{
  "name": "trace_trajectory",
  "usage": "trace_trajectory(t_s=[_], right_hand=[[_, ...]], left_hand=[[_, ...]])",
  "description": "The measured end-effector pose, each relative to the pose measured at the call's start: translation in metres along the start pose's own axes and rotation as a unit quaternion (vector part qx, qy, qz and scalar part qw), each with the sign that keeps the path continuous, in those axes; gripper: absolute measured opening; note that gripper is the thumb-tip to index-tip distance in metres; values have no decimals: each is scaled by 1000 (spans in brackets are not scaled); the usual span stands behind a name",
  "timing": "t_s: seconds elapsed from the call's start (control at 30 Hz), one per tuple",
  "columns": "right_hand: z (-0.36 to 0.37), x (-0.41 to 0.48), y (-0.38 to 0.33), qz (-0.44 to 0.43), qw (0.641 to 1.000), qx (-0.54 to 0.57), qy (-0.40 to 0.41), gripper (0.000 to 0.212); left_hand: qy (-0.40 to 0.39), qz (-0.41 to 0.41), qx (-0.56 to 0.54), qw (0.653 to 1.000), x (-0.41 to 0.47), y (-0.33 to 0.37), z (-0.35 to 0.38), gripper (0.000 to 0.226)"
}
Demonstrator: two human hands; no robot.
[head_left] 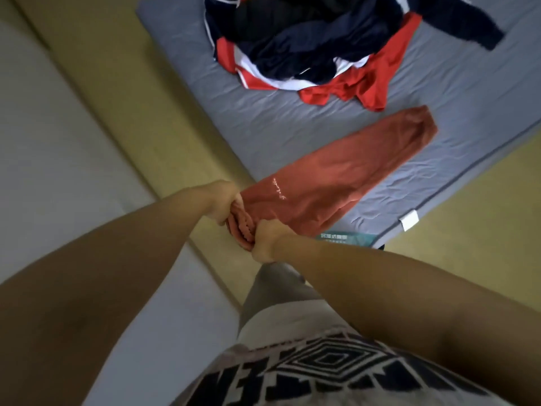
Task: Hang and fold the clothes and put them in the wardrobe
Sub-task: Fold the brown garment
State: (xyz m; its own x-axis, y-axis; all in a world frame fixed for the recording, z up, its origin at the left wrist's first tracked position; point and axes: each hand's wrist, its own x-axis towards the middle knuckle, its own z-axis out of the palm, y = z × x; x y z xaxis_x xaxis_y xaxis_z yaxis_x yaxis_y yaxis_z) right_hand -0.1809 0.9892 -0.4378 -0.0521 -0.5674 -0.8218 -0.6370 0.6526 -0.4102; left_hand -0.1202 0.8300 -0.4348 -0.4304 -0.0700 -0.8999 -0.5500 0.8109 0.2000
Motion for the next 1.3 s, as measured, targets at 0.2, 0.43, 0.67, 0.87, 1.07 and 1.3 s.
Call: trace_trajectory(t_s=[0.2,0.43,0.67,0.87,1.07,1.3], right_hand=[[31,10,-47,-22,995,36,-86,8],[0,12,-7,-6,989,93,-114,13],[-79,1,133,39,981,185,34,43],[-148,33,286,74,945,310,77,42],[-218,118,437,120,947,270,125,48],[-245,214,539,79,966,228,88,54]], left_hand=[[-78,-55,-3,995,-24,-43,19,36],[-158,-48,84,983,6,3,-20,40],[-106,-28,119,987,81,123,-110,38],[12,15,25,999,198,226,-188,44],[105,14,-51,993,357,299,-228,40],[198,-8,-51,979,502,324,-215,30]])
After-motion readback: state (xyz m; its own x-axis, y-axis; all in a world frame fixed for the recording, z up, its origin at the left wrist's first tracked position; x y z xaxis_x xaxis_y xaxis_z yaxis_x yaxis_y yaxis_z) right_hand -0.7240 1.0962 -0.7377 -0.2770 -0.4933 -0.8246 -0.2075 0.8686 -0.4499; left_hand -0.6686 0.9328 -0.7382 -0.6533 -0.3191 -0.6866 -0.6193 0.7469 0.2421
